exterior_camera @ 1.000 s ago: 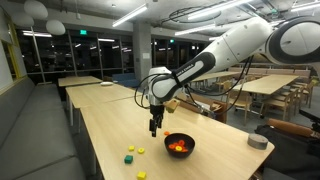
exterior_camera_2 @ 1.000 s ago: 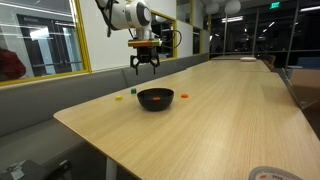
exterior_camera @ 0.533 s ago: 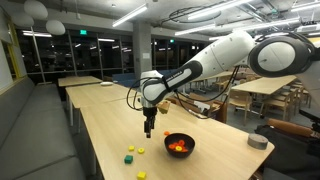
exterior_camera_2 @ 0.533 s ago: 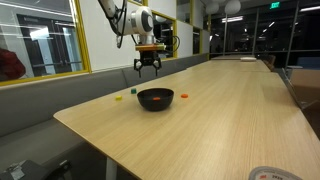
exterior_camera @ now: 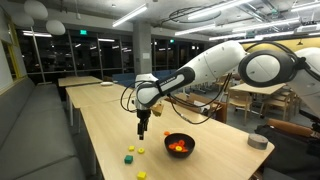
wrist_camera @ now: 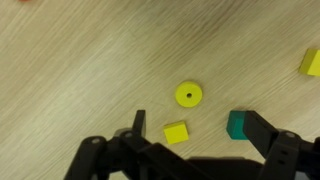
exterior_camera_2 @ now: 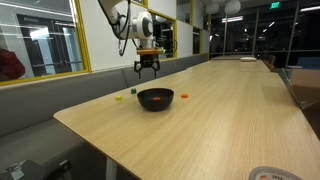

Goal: Put the discs on the table in the bowl

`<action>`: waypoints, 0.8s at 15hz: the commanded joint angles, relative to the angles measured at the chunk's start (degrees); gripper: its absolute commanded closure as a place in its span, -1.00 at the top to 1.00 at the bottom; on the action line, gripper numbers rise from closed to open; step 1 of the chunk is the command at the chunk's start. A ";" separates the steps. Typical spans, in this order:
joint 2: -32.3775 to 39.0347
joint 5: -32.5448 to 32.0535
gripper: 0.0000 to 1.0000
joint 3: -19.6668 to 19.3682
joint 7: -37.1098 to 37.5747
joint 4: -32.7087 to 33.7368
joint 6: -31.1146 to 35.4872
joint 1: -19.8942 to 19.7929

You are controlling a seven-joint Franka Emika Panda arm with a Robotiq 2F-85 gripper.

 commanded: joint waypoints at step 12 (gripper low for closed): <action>9.21 1.20 1.00 1.64 -3.96 8.52 -0.54 -0.64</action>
